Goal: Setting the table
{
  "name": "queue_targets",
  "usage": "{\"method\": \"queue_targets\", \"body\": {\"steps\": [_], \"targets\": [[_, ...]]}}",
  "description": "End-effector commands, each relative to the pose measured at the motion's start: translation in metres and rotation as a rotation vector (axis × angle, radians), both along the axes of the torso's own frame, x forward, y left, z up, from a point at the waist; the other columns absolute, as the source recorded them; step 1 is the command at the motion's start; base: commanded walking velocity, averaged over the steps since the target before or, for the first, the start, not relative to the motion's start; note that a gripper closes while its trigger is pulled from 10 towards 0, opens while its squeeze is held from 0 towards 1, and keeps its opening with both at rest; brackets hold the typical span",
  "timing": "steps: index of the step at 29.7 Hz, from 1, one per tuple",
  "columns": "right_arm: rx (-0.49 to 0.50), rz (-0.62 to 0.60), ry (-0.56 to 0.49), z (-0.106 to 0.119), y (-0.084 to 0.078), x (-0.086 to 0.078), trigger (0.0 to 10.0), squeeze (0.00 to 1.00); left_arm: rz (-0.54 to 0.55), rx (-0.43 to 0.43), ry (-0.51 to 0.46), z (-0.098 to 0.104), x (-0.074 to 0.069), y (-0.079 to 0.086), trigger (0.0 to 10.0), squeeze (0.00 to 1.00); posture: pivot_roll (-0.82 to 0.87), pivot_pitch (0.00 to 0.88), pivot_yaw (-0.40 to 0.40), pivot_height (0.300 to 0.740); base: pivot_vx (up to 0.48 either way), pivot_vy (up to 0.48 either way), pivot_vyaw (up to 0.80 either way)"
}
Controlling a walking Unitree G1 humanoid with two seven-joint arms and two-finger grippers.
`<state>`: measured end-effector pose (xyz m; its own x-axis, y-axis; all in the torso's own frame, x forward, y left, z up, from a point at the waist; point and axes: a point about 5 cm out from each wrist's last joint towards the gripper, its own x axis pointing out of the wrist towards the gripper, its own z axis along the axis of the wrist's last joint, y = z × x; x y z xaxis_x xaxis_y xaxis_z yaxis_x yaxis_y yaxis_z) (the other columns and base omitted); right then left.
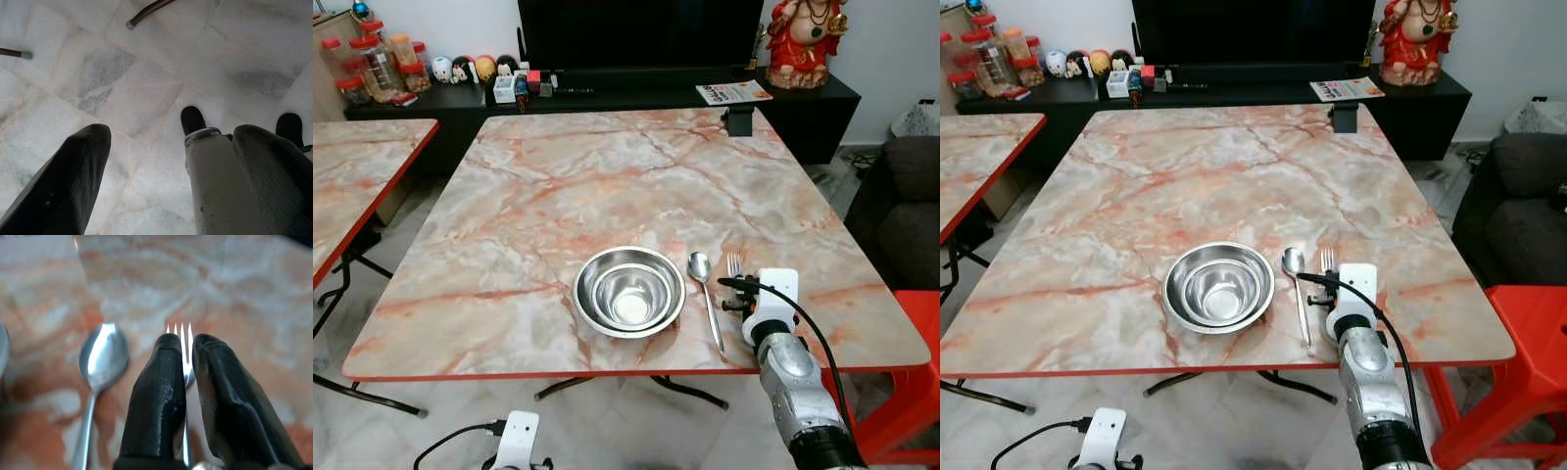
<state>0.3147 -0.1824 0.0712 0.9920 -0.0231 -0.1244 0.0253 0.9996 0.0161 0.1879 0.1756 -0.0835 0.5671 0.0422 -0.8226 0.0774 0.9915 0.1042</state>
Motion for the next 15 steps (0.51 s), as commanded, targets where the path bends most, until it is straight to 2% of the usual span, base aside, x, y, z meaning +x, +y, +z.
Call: {"method": "queue_targets", "body": {"steps": [1, 3, 5, 10, 15], "targets": [[0.018, -0.021, -0.067, 0.012, -0.001, 0.002, 10.0, 0.0, 0.003, 0.011, 0.006, 0.0, 0.0, 0.004, 10.0, 0.0, -0.08, 0.0, 0.027, 0.74, 0.0, 0.0, 0.0], [0.006, -0.026, -0.097, 0.017, -0.002, 0.002, 10.0, 0.0, 0.002, 0.01, 0.006, 0.0, 0.0, 0.004, 10.0, 0.0, -0.08, 0.0, 0.03, 0.74, 0.0, 0.0, 0.0], [-0.029, -0.023, -0.181, 0.029, -0.002, -0.003, 10.0, 0.0, 0.0, 0.008, 0.005, 0.0, 0.0, 0.003, 10.0, 0.0, -0.08, 0.0, 0.03, 0.74, 0.0, 0.0, 0.0], [-0.08, -0.063, -0.255, 0.038, -0.005, -0.011, 10.0, 0.0, -0.002, 0.008, 0.004, 0.0, 0.0, 0.004, 10.0, 0.0, -0.08, 0.0, 0.032, 0.74, 0.0, 0.0, 0.0], [-0.161, -0.215, -0.225, 0.022, -0.025, -0.04, 10.0, 0.0, -0.007, 0.01, 0.005, 0.0, 0.0, 0.003, 10.0, 0.0, -0.09, 0.0, 0.034, 0.74, 0.0, 0.0, 0.0]]}}
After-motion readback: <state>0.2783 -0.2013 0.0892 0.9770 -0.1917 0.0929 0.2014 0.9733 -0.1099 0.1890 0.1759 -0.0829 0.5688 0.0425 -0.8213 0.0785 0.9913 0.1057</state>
